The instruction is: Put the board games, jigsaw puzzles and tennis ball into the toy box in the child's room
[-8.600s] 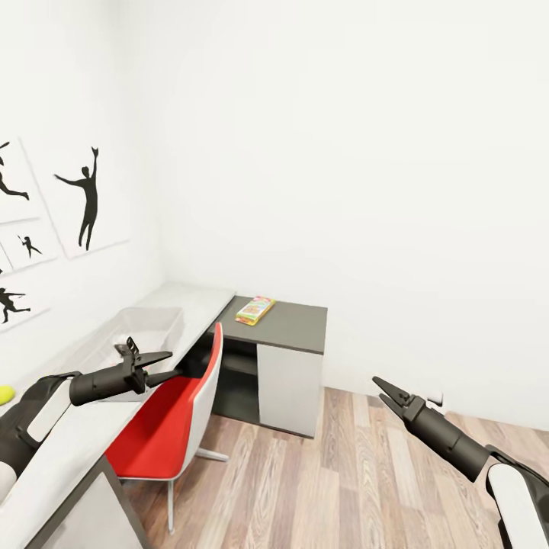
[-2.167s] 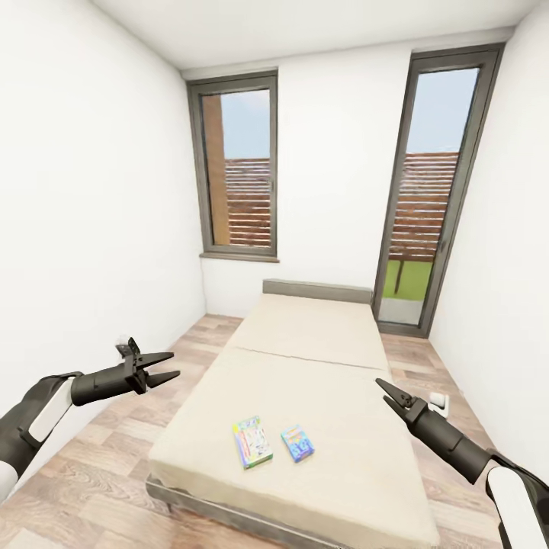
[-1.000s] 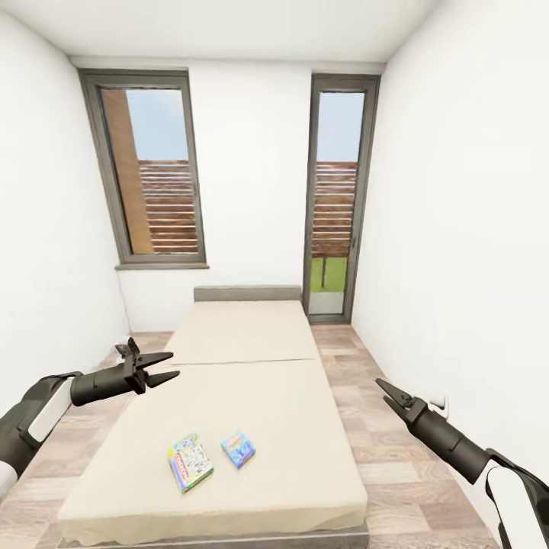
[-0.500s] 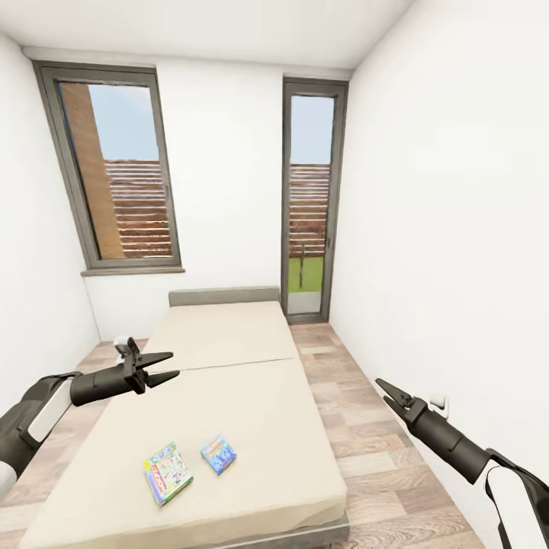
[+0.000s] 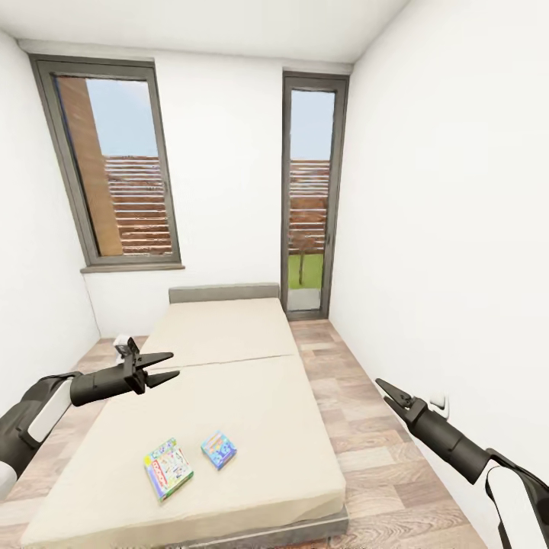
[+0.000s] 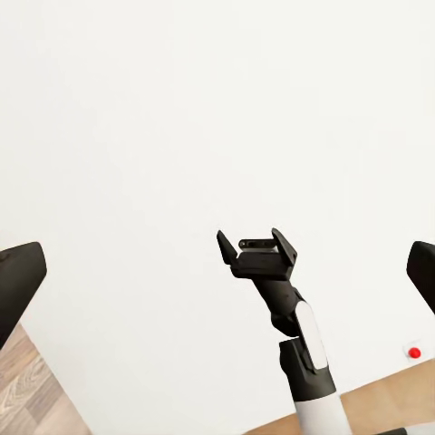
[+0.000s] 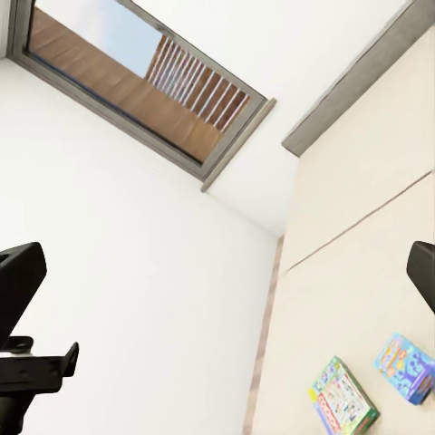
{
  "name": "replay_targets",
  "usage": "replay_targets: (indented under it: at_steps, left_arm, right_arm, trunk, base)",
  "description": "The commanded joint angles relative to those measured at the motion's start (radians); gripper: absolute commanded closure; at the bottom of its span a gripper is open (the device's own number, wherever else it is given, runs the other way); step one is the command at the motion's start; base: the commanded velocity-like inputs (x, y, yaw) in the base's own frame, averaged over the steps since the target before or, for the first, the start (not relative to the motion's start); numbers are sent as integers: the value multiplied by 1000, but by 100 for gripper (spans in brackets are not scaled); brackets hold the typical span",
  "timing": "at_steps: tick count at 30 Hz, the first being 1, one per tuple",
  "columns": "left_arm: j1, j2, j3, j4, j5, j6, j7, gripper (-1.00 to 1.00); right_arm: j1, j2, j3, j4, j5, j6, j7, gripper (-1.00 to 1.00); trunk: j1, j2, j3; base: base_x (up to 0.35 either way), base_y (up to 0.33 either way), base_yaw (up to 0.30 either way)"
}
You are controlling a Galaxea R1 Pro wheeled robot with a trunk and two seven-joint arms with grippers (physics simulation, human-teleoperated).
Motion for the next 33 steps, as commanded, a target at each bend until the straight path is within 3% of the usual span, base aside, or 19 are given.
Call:
replay_targets:
  at_steps: [1,25,33]
  left_arm:
    - [-1,1,-3,1,4,7,-3,-100]
    - [-1,0,-3,2,3,4,-1,-100]
    - [-1,0,-3,3,3,2,0,-100]
  right_arm:
    - [-1,0,-2,0,-1,7,2,-100]
    - [-1,0,-1,0,8,7,3,-100]
    - [-1,0,-1,0,45,7,3,-100]
  trunk:
    - [0,-1,-2]
    - [0,-1,-41]
    - [0,-1,-50]
  base:
    - [-81,0,-1]
    - [-40,12,0]
    - [-9,14,0]
